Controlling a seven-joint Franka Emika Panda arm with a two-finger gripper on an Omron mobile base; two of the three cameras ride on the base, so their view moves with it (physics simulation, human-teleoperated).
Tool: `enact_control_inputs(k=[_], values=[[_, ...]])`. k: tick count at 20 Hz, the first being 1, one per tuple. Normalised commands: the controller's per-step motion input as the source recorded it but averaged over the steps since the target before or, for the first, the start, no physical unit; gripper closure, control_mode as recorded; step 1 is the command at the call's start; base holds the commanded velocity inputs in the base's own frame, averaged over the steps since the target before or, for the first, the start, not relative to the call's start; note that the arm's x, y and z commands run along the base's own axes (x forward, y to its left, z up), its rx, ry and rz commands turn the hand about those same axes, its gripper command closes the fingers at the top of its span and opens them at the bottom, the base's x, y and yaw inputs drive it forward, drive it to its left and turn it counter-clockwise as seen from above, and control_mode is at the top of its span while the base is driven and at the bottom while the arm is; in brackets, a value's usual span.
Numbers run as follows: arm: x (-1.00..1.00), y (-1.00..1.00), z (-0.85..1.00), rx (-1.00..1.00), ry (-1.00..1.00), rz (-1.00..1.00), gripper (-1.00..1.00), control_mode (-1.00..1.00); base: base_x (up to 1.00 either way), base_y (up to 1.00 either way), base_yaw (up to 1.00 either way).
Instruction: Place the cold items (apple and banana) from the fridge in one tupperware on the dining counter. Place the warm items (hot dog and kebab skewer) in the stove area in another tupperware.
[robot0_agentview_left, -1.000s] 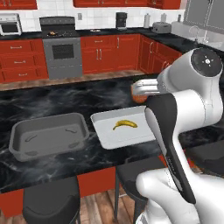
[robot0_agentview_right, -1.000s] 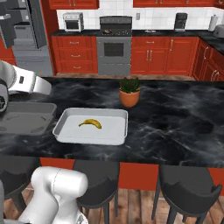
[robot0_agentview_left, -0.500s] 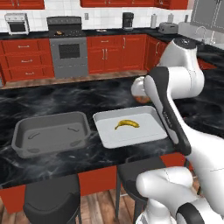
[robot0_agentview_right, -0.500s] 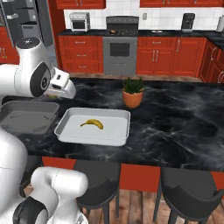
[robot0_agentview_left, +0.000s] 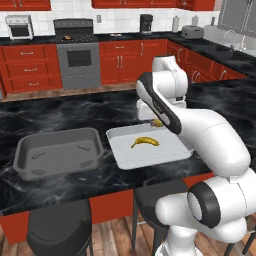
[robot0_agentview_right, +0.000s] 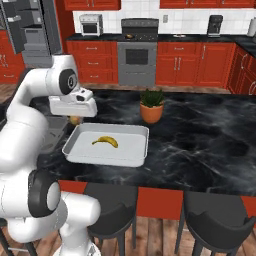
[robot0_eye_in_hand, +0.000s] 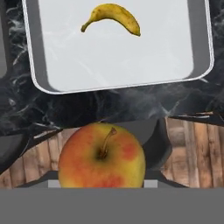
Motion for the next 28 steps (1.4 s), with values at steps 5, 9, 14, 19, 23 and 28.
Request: enact_control_inputs(k=[5, 9, 14, 19, 23, 28], values=[[0.17, 0.13, -0.85, -0.04, -0.01, 0.01, 1.0, -1.0, 0.0, 0.0, 0.0], [0.32, 0.2, -0.64, 0.0, -0.08, 0.03, 1.0, -1.0, 0.0, 0.0, 0.0], [0.36, 0.25, -0.49, 0.0, -0.14, 0.02, 1.0, -1.0, 0.0, 0.0, 0.0], [0.36, 0.18, -0.51, 0.0, -0.06, 0.03, 1.0, -1.0, 0.0, 0.0, 0.0], [0.29, 0.02, -0.52, 0.0, 0.0, 0.03, 1.0, -1.0, 0.0, 0.0, 0.0], [0.26, 0.0, -0.41, 0.0, 0.0, 0.03, 1.0, -1.0, 0.0, 0.0, 0.0]])
